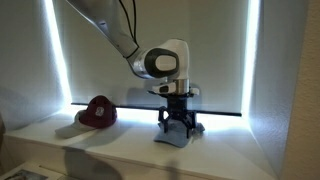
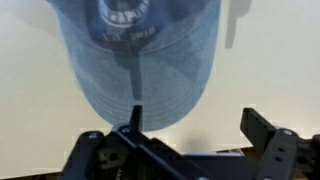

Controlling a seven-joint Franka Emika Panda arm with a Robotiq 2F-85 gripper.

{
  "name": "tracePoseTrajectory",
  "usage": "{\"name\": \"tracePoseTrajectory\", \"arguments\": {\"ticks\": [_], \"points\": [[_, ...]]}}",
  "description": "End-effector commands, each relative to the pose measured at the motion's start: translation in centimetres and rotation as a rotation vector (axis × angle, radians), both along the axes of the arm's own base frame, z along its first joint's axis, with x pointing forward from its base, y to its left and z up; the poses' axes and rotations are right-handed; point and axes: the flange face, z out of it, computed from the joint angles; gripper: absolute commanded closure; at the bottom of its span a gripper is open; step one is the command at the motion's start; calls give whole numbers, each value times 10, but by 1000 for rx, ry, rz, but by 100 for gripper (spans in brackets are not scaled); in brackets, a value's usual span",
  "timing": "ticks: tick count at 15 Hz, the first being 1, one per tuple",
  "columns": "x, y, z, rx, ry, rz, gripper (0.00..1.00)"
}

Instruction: Put the white cap on the red cap

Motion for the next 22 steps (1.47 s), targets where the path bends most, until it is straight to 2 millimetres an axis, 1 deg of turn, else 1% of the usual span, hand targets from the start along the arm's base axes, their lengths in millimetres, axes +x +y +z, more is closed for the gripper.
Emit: {"name": "tracePoseTrajectory", "arguments": {"ticks": [1,2,4,6,7,10,11,13,14,15,17,20,21,22], "points": [[5,6,0,-1,1,6,0],[5,6,0,-2,1,5,0],[-2,-4,0,-5,2,-10,0],[9,4,4,-5,-87,15,0],[11,6,9,-23,-148,26,0],[39,33,20,-73,-293,98,0],[48,43,21,-93,-334,119,0],[62,57,18,-102,-389,134,0],[65,60,17,-99,-405,132,0],[67,58,17,-99,-364,124,0],[71,65,16,-99,-382,128,0],[70,61,16,-101,-383,124,0],[68,56,13,-112,-371,118,0],[69,58,13,-117,-373,87,0]]}}
